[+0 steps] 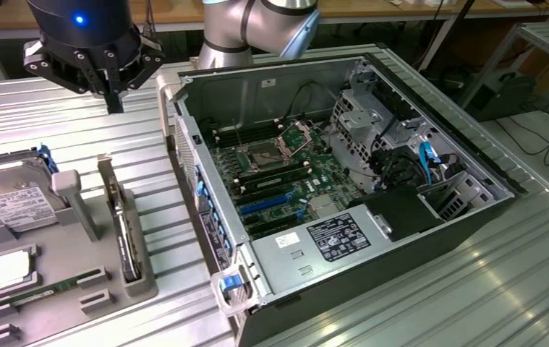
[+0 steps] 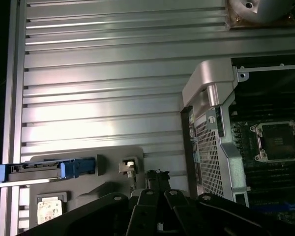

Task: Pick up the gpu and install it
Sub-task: 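Reach for the gpu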

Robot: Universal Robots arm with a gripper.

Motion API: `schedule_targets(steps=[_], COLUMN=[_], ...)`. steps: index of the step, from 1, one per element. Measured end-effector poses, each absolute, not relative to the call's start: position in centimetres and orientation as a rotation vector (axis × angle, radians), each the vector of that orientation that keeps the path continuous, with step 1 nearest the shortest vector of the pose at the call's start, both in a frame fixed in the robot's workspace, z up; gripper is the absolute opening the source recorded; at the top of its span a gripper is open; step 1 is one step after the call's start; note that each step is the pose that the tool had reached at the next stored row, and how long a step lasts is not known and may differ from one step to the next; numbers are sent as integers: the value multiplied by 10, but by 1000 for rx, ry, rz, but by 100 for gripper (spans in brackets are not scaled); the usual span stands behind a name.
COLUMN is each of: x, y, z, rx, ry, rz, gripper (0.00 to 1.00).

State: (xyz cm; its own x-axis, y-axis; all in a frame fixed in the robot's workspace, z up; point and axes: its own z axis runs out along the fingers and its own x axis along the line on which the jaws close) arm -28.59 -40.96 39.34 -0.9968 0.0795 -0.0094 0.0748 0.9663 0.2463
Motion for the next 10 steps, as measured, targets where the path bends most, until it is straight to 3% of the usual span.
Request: schedule_targets(steps=[10], x=[-290], y=[-412], z=[394], rx=[120], ry=[3104], rz=[283], gripper=[11])
